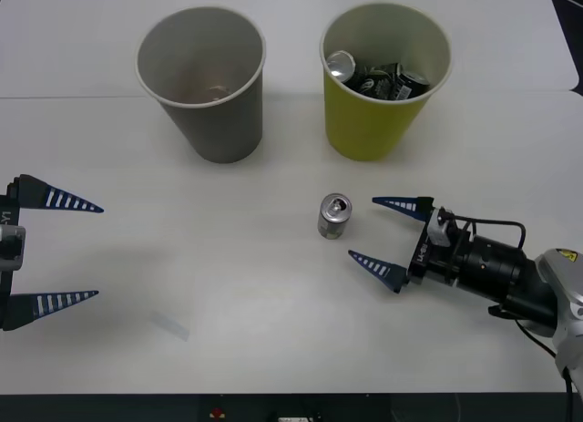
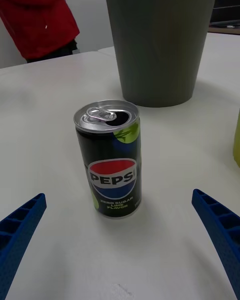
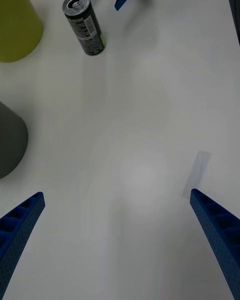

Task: Put the can into the green bin and the plastic bottle into the gray bin

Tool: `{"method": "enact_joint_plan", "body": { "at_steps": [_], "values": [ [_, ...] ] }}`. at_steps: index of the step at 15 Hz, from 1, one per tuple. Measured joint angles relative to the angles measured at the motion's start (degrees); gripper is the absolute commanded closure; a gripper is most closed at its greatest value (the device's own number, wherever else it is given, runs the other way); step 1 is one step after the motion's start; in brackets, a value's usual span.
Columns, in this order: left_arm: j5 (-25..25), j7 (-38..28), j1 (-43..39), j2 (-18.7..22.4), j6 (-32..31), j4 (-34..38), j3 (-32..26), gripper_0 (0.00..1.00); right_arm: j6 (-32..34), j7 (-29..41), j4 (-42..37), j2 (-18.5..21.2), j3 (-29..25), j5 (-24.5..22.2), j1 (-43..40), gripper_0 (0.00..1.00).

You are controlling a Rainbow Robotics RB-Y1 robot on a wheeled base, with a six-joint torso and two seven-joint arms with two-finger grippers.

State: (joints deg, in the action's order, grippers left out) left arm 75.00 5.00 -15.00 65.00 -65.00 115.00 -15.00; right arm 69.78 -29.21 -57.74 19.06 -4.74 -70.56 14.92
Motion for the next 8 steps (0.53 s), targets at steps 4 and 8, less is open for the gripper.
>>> {"method": "enact_joint_plan", "body": {
  "at_steps": [4, 8],
  "values": [
    [0.00, 0.00, 0.00, 0.00, 0.00, 0.00, 0.00, 0.00, -2.04, -1.15, 0.35, -1.59, 0.83, -0.02, 0.92, 0.00],
    [0.00, 0.00, 0.00, 0.00, 0.00, 0.00, 0.00, 0.00, -3.62, -2.08, 0.36, -3.48, 1.39, -0.04, 1.20, 0.00]
  ]
}}
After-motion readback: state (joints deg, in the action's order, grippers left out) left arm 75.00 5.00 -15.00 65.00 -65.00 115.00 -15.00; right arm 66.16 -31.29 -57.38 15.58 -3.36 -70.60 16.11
